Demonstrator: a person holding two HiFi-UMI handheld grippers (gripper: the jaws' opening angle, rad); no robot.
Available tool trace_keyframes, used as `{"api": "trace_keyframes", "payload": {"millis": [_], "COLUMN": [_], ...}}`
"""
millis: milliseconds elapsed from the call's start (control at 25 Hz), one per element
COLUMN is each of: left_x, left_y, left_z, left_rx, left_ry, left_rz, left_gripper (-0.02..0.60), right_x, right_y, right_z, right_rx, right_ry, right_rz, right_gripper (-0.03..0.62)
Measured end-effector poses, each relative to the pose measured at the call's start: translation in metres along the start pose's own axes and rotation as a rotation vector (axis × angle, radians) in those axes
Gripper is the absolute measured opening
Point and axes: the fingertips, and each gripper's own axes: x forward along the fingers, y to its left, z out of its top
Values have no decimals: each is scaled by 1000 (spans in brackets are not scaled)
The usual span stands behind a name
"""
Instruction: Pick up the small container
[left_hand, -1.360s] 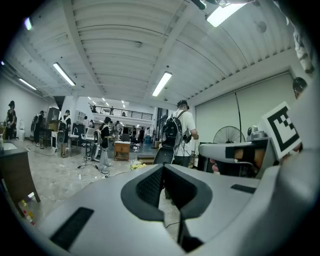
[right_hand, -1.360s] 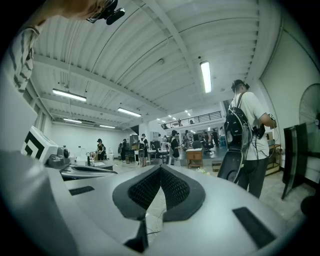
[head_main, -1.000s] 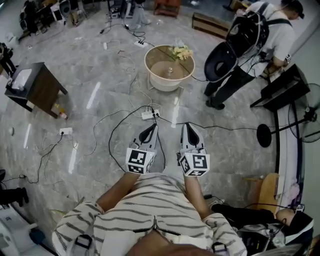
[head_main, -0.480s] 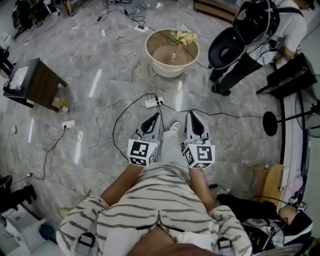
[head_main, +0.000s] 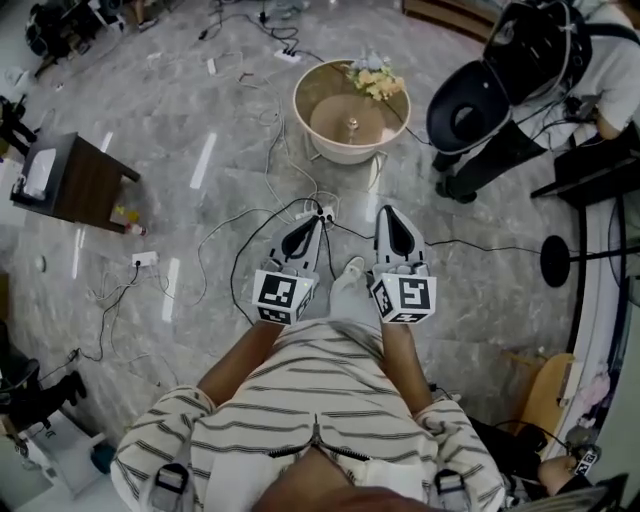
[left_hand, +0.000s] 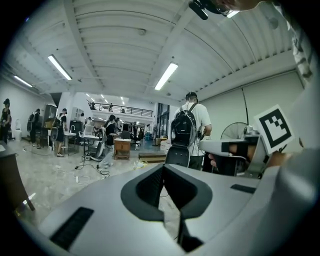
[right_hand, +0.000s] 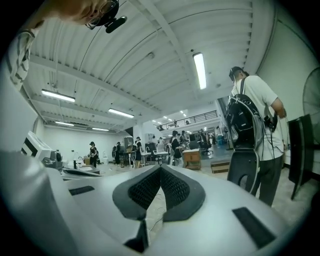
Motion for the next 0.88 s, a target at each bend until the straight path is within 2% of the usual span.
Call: {"api": "trace_keyframes", "payload": {"millis": [280,440,600,880], "left_x": [111,165,202,232], "left_y": [21,30,33,44], "left_z": [32,38,34,18], "left_rx": [28,40,38,36], "left_ry": [-9,7,37,75], "left_rz": [37,60,72,60], "left_gripper": [-2,-2,-2,-2], "right_x": [80,122,150,169], "right_y": [-88,-125,-139,-137], "right_z": [14,11,1,-25], "right_rx": [-7,-11,-73,-25], "right_ry": [12,30,59,116], "right_rz": [26,45,75,105], "right_gripper": [9,9,9,9]}}
